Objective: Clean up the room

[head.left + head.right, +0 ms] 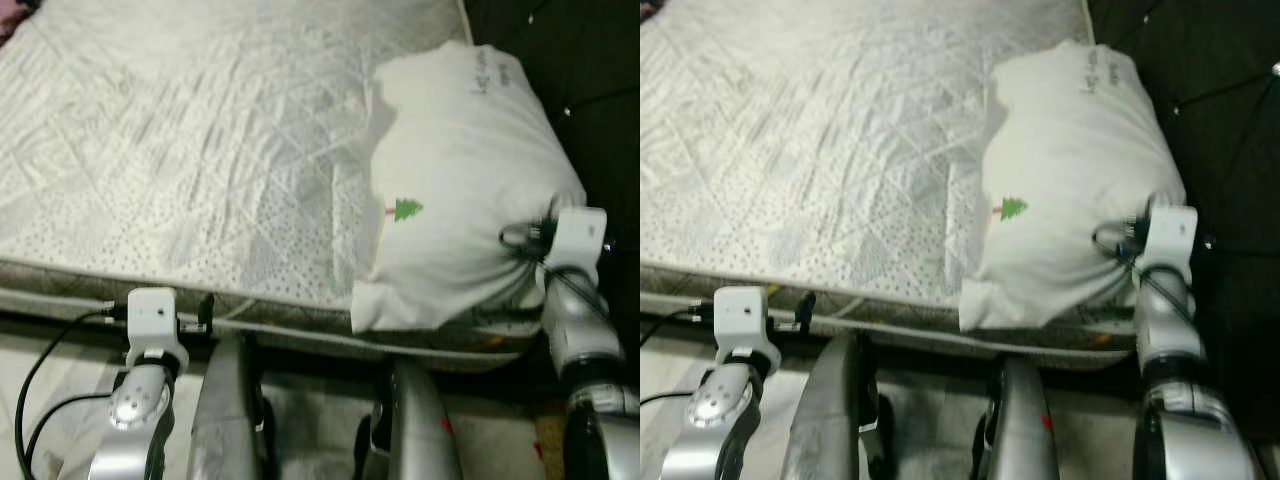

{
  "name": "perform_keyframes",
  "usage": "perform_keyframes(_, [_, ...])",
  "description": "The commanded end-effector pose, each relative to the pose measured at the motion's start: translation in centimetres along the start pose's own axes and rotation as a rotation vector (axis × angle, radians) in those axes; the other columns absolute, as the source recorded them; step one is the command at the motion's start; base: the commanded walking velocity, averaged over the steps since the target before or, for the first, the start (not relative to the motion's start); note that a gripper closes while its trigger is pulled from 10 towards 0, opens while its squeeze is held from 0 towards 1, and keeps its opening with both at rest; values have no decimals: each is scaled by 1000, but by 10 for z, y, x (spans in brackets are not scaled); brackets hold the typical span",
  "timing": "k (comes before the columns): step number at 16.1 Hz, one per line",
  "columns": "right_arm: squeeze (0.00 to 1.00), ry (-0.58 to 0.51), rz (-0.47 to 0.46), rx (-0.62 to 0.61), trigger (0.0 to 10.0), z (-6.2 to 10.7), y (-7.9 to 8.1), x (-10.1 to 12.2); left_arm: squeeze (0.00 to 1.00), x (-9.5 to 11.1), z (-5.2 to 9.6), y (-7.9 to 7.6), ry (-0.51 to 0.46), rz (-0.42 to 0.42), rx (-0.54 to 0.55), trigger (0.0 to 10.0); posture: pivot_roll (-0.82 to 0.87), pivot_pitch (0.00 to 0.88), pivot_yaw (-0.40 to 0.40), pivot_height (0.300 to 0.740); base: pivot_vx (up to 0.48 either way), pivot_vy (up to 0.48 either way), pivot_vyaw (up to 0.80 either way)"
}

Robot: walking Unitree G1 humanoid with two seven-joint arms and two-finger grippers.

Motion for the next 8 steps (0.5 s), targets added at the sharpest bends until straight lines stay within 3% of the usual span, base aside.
perform_keyframes(1, [0,-62,-5,-36,0,11,-10,1,0,-5,3,1,17,-13,1,10000,88,147,-47,586,0,0,0])
perform_keyframes(6, [0,-26,-9,60,0,48,9,-27,0,-6,2,-1,19,-19,-10,10000,78,149,-41,586,0,0,0])
perform_keyframes(8, [0,-31,-44,80,0,45,16,-22,0,-6,2,-1,18,-20,-12,10000,75,149,-39,586,0,0,0])
Point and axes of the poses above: a point about 5 cm out from each wrist's last joint towards the gripper, its own z axis pointing back from the gripper into the wrist, its own x axis along the axis of the wrist's last joint, y = z × x, the point moved 3 cm from there along -z, pointing out of the wrist towards the gripper, and after that the axes turned 9 degrees about -z, right-handed, at the moved point
